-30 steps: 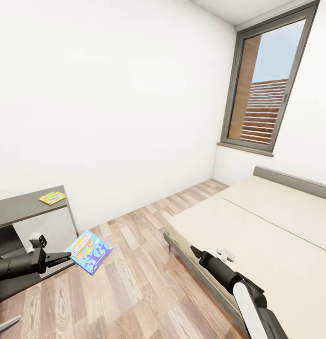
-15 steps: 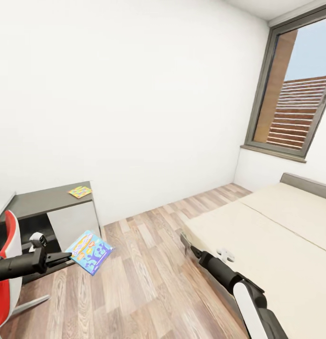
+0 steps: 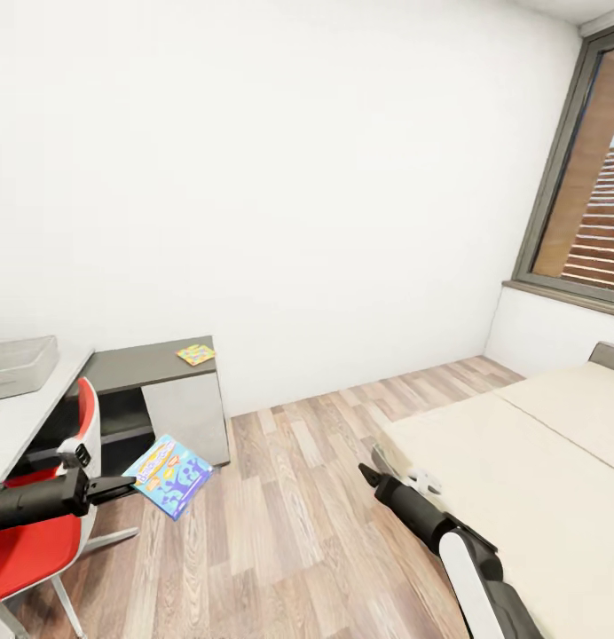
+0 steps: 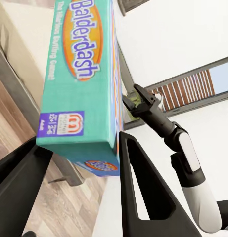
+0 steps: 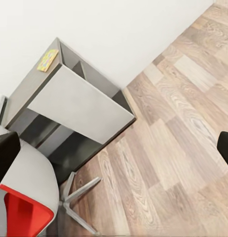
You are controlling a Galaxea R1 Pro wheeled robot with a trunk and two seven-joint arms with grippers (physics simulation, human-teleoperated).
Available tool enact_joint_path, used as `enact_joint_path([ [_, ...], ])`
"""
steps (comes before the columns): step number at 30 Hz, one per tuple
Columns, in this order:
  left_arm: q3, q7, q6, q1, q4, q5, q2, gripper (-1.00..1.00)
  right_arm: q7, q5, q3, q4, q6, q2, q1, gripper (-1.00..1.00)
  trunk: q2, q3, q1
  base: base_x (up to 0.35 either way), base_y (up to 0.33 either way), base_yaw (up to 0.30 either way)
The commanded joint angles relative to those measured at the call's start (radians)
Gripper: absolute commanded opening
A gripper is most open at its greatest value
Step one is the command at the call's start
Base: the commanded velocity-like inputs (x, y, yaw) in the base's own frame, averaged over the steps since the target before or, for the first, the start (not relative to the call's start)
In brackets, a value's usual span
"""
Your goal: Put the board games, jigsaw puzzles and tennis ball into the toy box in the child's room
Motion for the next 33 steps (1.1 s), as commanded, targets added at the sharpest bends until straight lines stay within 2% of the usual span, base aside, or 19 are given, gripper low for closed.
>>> enact_joint_path([
  [1, -0.001, -0.004, 0.01, -0.001, 0.0, 0.002, 0.0, -1.0, 0.004, -0.002, -0.004, -0.001, 0.007, 0.001, -0.001, 1.0, 0.006, 0.001, -0.004, 0.0, 0.0, 0.291],
  [33, -0.004, -0.004, 0.008, -0.001, 0.0, 0.002, -0.003, -1.0, 0.004, -0.002, -0.004, -0.001, 0.007, 0.002, -0.001, 1.0, 0.23, 0.102, -0.126, 0.0, 0.0, 0.291],
])
